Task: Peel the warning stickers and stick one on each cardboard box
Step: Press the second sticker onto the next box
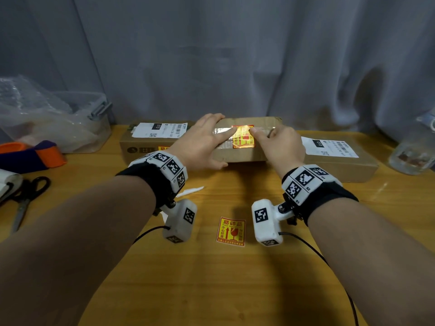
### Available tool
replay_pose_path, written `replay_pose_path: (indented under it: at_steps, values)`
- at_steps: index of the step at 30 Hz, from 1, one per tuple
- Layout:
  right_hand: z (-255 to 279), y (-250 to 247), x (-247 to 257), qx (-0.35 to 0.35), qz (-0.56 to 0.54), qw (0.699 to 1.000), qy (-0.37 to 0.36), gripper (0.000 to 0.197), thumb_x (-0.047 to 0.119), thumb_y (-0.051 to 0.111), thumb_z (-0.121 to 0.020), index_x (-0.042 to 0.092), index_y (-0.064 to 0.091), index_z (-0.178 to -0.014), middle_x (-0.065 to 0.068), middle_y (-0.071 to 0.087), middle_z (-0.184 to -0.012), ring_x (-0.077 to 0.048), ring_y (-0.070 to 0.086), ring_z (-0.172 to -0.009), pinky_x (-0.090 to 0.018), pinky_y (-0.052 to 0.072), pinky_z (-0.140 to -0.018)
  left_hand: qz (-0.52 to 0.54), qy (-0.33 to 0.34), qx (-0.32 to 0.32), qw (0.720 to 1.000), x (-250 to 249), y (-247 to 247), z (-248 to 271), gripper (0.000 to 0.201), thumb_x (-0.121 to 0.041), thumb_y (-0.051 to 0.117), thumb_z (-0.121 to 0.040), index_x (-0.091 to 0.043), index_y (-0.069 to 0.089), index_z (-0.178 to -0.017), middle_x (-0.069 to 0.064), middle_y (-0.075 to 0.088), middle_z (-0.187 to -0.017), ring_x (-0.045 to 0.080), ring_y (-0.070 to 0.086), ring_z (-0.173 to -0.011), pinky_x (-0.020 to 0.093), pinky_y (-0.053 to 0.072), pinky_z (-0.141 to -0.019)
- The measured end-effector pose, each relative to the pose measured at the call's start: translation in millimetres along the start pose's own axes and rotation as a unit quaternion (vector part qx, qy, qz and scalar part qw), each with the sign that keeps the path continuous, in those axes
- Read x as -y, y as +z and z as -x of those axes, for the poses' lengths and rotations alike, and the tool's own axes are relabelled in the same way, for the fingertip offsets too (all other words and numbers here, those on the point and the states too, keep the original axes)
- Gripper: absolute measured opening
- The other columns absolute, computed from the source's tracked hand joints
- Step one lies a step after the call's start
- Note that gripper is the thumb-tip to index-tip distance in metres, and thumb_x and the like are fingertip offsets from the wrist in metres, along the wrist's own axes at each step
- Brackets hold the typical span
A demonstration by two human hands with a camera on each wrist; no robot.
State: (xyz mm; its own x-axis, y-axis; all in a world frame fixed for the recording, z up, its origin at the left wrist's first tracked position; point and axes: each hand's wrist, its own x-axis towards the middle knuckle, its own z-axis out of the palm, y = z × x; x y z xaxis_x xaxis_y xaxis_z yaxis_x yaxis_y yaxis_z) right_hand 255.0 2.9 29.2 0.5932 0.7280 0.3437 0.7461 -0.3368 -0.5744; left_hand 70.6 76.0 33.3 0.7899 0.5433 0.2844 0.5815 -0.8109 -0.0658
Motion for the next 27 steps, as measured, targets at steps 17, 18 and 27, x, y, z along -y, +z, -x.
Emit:
replay_pose_path:
  at_steps: [17,18,27]
  values:
    - [-3.5,0.6,9.6,0.06,0.105,0.984,-0.13,0.047,0.069,0.063,-0.068,0.023,0.051,-0.071,-0.005,0.061,-0.103,-0.028,0.053,-0.106,-0.041,0.039,-0.088,0.021,-0.024,0.001,1.0,3.3,-3.1,-6.0,0.111,-0.057,0.07,-0.069,-0.007,0.01,-0.148,0.01,0.022,-0.15,0.024,0.02,-0.139,0.03,0.015,-0.115]
    - [-4.7,-1.5,4.9,0.058,0.091,0.987,-0.118,0.046,0.067,0.061,-0.072,0.023,0.049,-0.066,-0.006,0.061,-0.101,-0.028,0.054,-0.103,-0.042,0.041,-0.088,0.02,-0.024,0.0,0.999,2.8,-3.0,-6.5,0.111,-0.056,0.07,-0.069,-0.007,0.01,-0.148,0.01,0.022,-0.15,0.024,0.02,-0.139,0.03,0.015,-0.114]
    - [0.7,4.3,12.5,-0.014,0.078,0.994,-0.077,0.085,0.074,0.054,-0.071,0.024,0.032,-0.136,-0.016,0.025,-0.147,-0.037,0.026,-0.134,-0.052,0.026,-0.106,0.018,-0.017,-0.008,1.0,4.3,-1.2,-2.0,0.111,-0.055,0.071,-0.069,-0.009,0.009,-0.149,0.009,0.021,-0.151,0.023,0.019,-0.14,0.028,0.015,-0.114]
